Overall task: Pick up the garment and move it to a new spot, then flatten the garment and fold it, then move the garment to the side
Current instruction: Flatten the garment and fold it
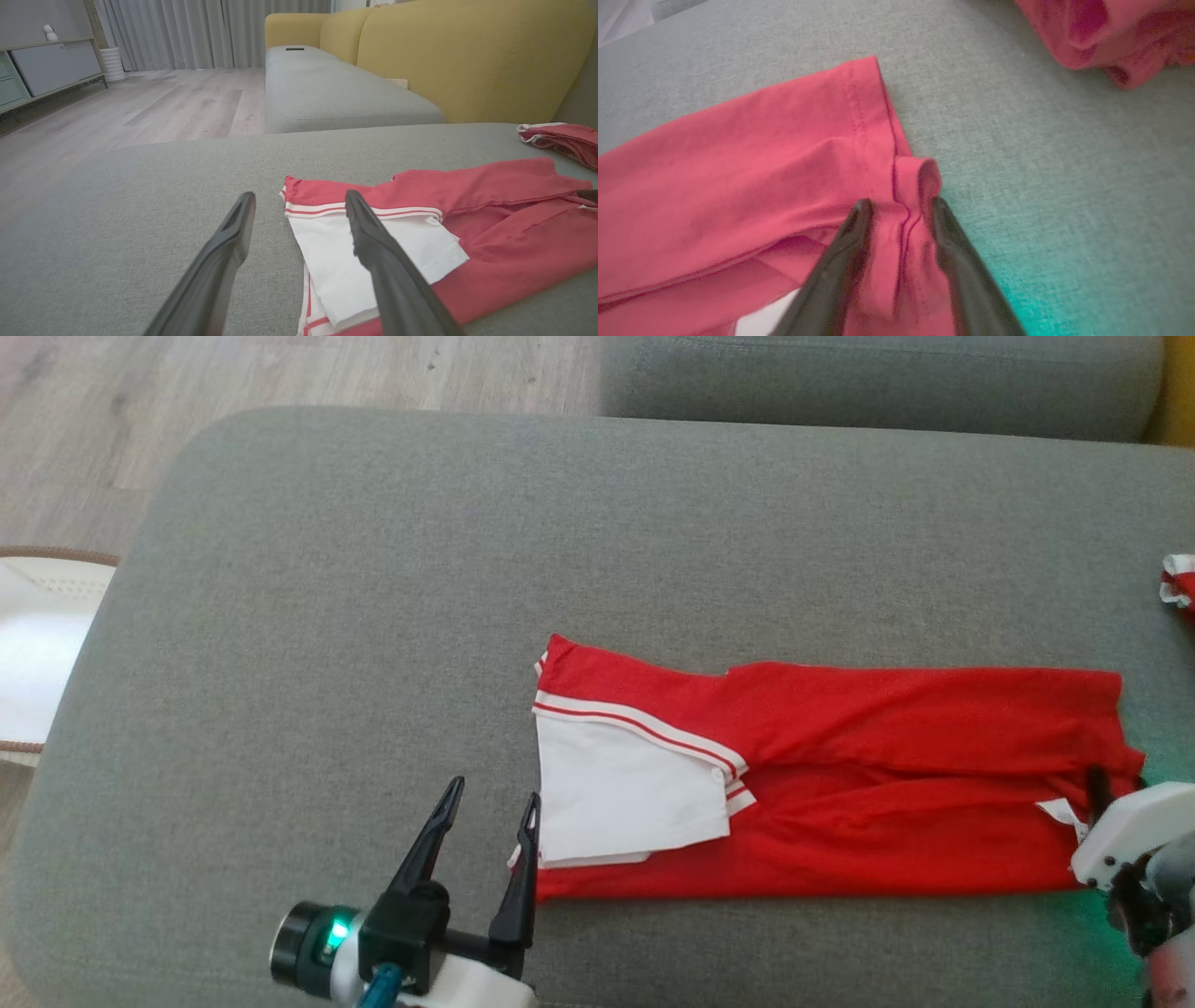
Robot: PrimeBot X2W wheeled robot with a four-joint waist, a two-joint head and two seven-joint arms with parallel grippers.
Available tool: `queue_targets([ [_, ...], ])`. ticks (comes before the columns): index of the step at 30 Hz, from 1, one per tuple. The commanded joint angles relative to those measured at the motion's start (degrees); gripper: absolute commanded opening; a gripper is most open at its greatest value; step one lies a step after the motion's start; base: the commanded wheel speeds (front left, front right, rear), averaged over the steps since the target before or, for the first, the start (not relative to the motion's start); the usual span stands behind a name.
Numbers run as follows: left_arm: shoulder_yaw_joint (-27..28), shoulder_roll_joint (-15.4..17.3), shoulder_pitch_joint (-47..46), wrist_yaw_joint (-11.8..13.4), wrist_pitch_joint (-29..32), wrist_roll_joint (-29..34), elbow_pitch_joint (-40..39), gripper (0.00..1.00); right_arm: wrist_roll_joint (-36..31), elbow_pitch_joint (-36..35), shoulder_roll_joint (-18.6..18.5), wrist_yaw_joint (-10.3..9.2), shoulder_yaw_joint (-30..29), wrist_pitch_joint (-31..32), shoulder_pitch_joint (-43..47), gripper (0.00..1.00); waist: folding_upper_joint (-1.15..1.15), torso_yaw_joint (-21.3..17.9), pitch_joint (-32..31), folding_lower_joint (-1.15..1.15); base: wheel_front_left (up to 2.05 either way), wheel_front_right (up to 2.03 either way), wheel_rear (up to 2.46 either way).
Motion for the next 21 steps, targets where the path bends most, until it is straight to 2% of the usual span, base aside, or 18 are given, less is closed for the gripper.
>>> queue_targets([
  [1,1.9,-0.7,-2.3,-0.4,-0.7,0.5,-1.4,1.00,0.1,-0.7,-0.1,-0.05,2.3,0.9,-0.2,0.00,0.00,-0.4,0.3,0.00,0.00,0.00,0.00],
  [8,2.7,-1.2,-2.5,-1.0,-0.7,0.8,-1.0,1.00,0.4,-3.8,-1.5,-0.05,2.6,-1.3,0.6,0.00,0.00,-2.1,-0.1,0.00,0.00,0.00,0.00],
  [13,3.3,-1.3,-2.3,-1.5,-0.7,1.1,-0.9,1.00,-0.8,-6.5,-4.6,-0.05,1.6,-1.1,0.9,0.00,0.00,-4.0,-0.6,0.00,0.00,0.00,0.00],
  [18,3.9,-1.4,-1.9,-1.9,-0.7,1.3,-0.7,1.00,-2.7,-12.2,-7.3,-0.05,-0.2,1.1,1.5,0.00,0.00,-5.7,-1.6,0.00,0.00,0.00,0.00],
  [21,4.1,-1.5,-1.6,-2.1,-0.7,1.3,-0.6,1.00,-2.7,-16.9,-7.0,-0.05,0.1,2.4,2.0,0.00,0.00,-6.7,-2.4,0.00,0.00,0.00,0.00],
])
